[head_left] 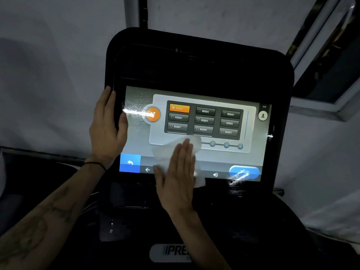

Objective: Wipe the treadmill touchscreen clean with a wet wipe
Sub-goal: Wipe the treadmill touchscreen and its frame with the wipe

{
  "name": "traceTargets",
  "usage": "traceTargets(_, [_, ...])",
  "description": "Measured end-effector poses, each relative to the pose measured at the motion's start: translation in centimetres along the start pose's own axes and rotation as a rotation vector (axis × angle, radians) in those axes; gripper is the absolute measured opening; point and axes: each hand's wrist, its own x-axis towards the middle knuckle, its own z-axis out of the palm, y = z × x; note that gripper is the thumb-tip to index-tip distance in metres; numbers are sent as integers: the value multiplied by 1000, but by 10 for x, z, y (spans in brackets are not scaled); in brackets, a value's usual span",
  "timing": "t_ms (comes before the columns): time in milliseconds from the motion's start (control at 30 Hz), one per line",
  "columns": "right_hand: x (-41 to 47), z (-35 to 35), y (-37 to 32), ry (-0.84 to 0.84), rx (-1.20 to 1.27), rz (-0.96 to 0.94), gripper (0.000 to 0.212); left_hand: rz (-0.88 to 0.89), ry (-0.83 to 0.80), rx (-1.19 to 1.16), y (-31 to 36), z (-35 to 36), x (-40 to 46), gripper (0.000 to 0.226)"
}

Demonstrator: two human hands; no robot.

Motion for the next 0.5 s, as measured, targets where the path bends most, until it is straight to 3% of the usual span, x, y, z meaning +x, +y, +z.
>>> traceTargets(67, [31, -8, 4, 0, 0, -20, 81, -4, -7, 4, 0, -1, -1, 55])
traceTargets(200, [43, -22, 36, 85, -8, 143, 81, -1, -2, -6, 0, 0, 0, 56])
traceTargets(367, [17, -6, 2, 1, 17, -29, 82, 11, 4, 5, -1, 1, 0, 56])
traceTargets(500, [66, -22, 22, 51, -13, 43, 83, 10, 2, 2, -2, 2, -1, 55])
